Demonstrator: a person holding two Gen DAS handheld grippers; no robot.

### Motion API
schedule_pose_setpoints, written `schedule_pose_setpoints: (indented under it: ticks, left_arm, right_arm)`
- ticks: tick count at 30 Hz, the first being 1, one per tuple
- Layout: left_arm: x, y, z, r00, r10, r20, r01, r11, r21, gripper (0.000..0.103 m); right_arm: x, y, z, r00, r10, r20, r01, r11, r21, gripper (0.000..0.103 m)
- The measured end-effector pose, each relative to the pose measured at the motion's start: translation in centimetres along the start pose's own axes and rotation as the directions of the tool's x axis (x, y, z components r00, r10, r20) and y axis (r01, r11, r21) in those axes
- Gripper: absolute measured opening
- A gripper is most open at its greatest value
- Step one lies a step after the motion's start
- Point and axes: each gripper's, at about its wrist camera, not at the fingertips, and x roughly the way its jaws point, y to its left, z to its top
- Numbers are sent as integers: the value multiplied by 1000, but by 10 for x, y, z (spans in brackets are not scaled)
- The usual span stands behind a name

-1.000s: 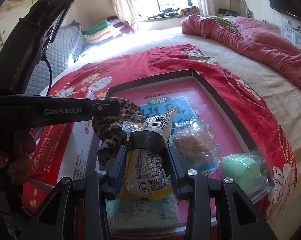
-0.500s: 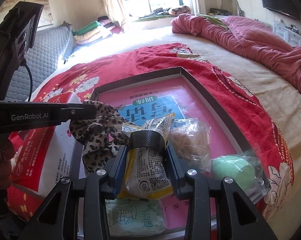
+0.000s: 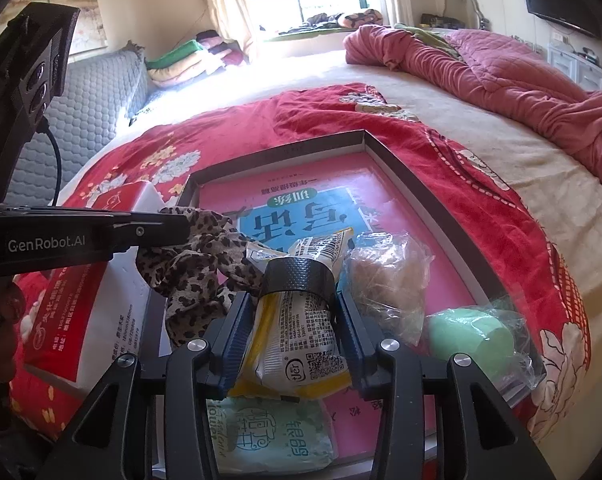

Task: Organize soft objects
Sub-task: 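Release the leopard scrunchie into the box with the left tool while the right tool lowers the packet, then open the right tool to drop the snack packet into the box, then withdraw both tools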

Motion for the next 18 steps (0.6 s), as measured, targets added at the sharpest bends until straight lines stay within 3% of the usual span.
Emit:
schedule_pose_setpoints:
  ticks: [10,18]
  left_arm:
    - [-10,3,-1,1000,7,10,-7,1000,-10,39]
    - [-22,6,-2,999,14,35,-13,1000,-18,43]
  right_arm:
    - [-4,1,-1,1000,0,8,0,1000,2,55]
    - [-10,4,-2,1000,-7,25,7,1000,-8,58]
